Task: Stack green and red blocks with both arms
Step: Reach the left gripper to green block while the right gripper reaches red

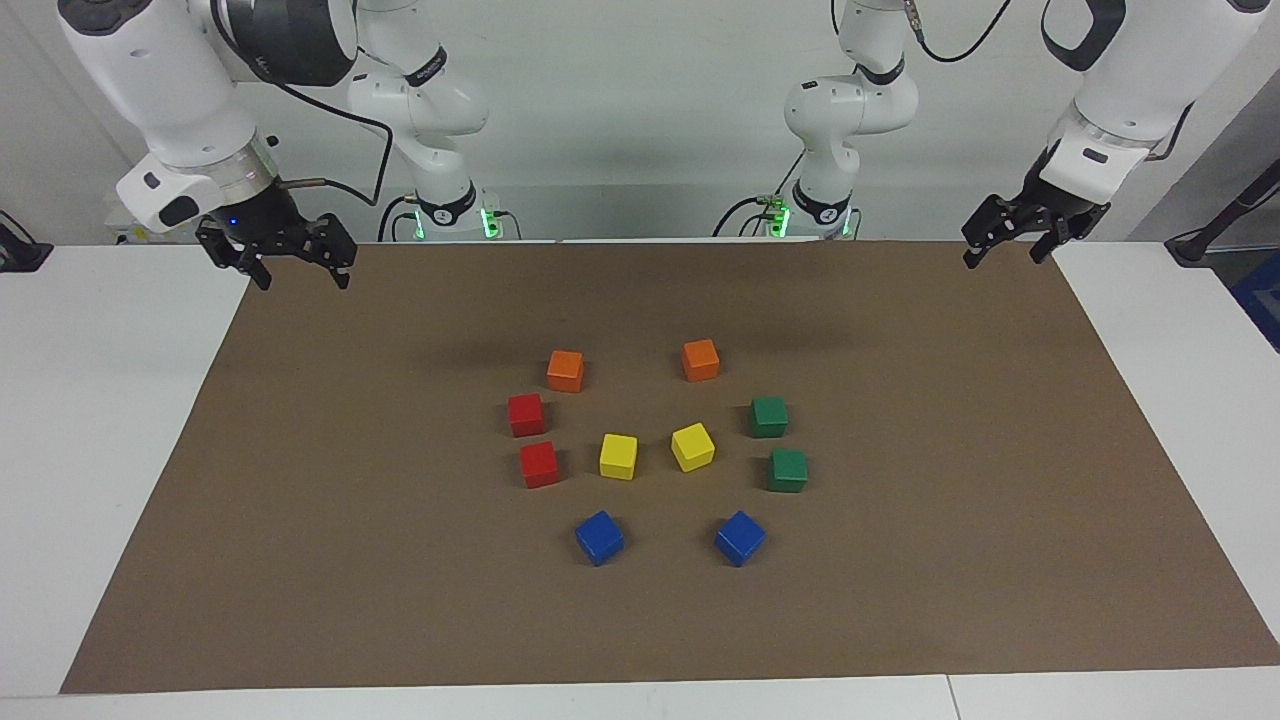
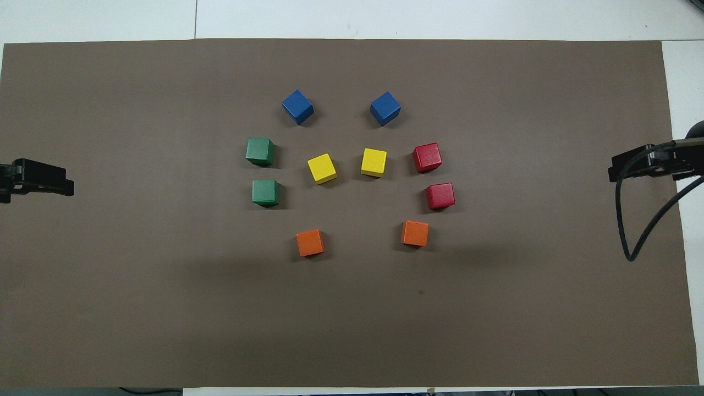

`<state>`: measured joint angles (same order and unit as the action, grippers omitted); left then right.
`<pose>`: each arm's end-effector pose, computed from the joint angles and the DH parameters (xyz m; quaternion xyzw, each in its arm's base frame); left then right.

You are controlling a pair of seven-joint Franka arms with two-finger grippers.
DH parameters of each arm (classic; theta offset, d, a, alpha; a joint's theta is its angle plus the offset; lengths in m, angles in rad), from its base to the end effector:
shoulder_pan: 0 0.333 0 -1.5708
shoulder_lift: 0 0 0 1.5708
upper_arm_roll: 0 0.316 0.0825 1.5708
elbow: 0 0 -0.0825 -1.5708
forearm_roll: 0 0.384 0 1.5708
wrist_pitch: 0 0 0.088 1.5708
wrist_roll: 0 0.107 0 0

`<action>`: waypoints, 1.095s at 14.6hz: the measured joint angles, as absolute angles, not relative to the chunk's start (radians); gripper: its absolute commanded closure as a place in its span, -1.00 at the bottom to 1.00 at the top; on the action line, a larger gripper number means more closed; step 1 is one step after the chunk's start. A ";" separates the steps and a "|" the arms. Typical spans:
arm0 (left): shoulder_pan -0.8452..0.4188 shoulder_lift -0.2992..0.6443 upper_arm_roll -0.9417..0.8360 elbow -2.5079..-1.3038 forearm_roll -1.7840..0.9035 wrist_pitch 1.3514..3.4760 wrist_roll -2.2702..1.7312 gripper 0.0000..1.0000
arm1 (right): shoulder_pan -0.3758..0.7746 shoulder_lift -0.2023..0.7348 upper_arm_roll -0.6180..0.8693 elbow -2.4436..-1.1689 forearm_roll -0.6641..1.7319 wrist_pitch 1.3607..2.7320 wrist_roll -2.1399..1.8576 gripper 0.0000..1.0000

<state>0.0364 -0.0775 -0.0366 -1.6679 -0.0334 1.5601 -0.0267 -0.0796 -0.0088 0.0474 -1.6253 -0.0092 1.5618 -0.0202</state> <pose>0.5281 -0.0045 0.6198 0.9997 0.0134 -0.0154 0.0151 0.5488 -0.0186 0.6029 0.9996 -0.0059 -0.0275 0.0041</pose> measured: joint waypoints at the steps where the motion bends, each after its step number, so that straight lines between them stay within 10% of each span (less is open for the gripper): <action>1: 0.036 -0.078 -0.037 -1.668 -0.033 1.560 -0.027 -1.00 | -0.080 -0.009 0.047 -1.625 -0.009 1.562 -0.020 -0.99; 16: -0.036 -0.074 -0.060 -1.693 -0.051 1.629 -0.038 -1.00 | 0.186 0.117 0.065 -1.691 -0.008 1.789 0.214 -0.90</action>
<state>-0.0360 -0.0739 -0.0600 -1.6932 -0.0510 1.6291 -0.0378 0.1855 0.1167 0.0653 -1.6908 -0.0080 1.7888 0.2139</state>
